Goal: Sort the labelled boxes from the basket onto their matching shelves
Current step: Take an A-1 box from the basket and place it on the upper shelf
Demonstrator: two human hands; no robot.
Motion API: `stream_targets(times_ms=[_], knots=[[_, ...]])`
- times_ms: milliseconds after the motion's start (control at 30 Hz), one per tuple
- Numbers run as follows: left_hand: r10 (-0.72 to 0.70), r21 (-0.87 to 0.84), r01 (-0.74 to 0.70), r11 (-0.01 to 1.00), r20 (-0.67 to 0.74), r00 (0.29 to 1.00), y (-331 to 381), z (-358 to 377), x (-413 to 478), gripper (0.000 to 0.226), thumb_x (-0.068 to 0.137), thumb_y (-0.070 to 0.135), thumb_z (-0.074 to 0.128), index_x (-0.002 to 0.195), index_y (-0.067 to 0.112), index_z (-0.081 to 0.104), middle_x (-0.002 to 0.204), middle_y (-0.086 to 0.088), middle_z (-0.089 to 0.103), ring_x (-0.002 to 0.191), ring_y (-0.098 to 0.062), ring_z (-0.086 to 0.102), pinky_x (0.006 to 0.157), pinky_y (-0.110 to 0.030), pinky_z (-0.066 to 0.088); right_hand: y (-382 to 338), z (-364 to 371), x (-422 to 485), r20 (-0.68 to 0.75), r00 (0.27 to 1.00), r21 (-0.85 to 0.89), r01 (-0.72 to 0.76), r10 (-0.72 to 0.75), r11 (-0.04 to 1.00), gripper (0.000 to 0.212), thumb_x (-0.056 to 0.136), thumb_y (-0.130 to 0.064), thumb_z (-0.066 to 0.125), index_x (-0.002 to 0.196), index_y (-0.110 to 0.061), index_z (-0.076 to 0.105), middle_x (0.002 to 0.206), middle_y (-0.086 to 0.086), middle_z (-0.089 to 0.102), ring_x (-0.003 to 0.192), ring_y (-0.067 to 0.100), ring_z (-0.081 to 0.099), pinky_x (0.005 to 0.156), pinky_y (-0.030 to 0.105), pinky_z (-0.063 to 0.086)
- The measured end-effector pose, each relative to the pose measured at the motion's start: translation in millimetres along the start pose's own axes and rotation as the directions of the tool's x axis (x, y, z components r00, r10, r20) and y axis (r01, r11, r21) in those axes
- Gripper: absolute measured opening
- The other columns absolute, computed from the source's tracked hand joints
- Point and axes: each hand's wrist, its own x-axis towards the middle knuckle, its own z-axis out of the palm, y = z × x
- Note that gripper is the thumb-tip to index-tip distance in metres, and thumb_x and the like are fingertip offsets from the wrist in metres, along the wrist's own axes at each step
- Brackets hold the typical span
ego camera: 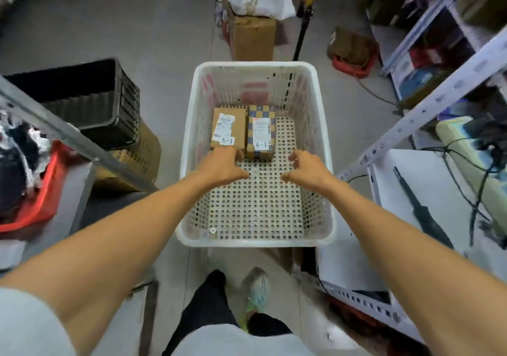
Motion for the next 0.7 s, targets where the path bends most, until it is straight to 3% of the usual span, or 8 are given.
stream_targets(times_ms=[200,367,567,700], knots=[[-0.003,0.026,0.002,1.0,0.041,0.999,-24.0,-13.8,88.2,0.042,0.074,0.035,0.072,0.111,0.018,0.059,0.095,-0.002,0.065,0.085,-0.02,0.062,0.073,-0.036,0.053,1.4,6.2,79.5,0.014,0.995,-0.023,-0.097,0.097,0.995,0.057,0.083,-0.019,0.071,0.132,-0.004,0.046,0.131,0.015,0.054,0.117,0.027,0.053,0.09,0.031,0.045],[-0.034,0.039,0.032,0.999,0.059,0.998,-48.7,-2.9,161.1,0.046,0.074,0.039,0.072,0.113,0.019,0.057,0.099,-0.003,0.065,0.087,-0.023,0.063,0.073,-0.039,0.056,7.9,26.4,155.4,0.036,0.99,0.0,-0.139,0.139,0.99,0.049,0.085,-0.016,0.067,0.13,-0.006,0.049,0.128,0.012,0.055,0.096,0.017,0.053,0.074,0.024,0.045],[-0.081,0.075,0.074,0.994,0.102,0.992,-78.5,43.7,241.2,0.049,0.078,0.038,0.071,0.12,0.021,0.055,0.11,-0.002,0.064,0.1,-0.023,0.061,0.079,-0.037,0.052,39.3,64.5,262.9,0.002,0.988,0.042,-0.156,0.156,0.987,0.05,0.088,-0.019,0.067,0.13,-0.001,0.049,0.129,0.017,0.055,0.116,0.031,0.053,0.086,0.031,0.042],[-0.118,0.032,0.115,0.993,0.093,0.989,-92.9,76.3,269.4,0.047,0.079,0.037,0.07,0.121,0.021,0.055,0.112,0.0,0.062,0.103,-0.023,0.059,0.084,-0.038,0.051,75.7,103.6,341.4,-0.097,0.947,0.246,-0.274,0.305,0.93,0.077,0.084,-0.033,0.073,0.139,0.001,0.032,0.14,0.021,0.044,0.127,0.036,0.044,0.096,0.038,0.041]])
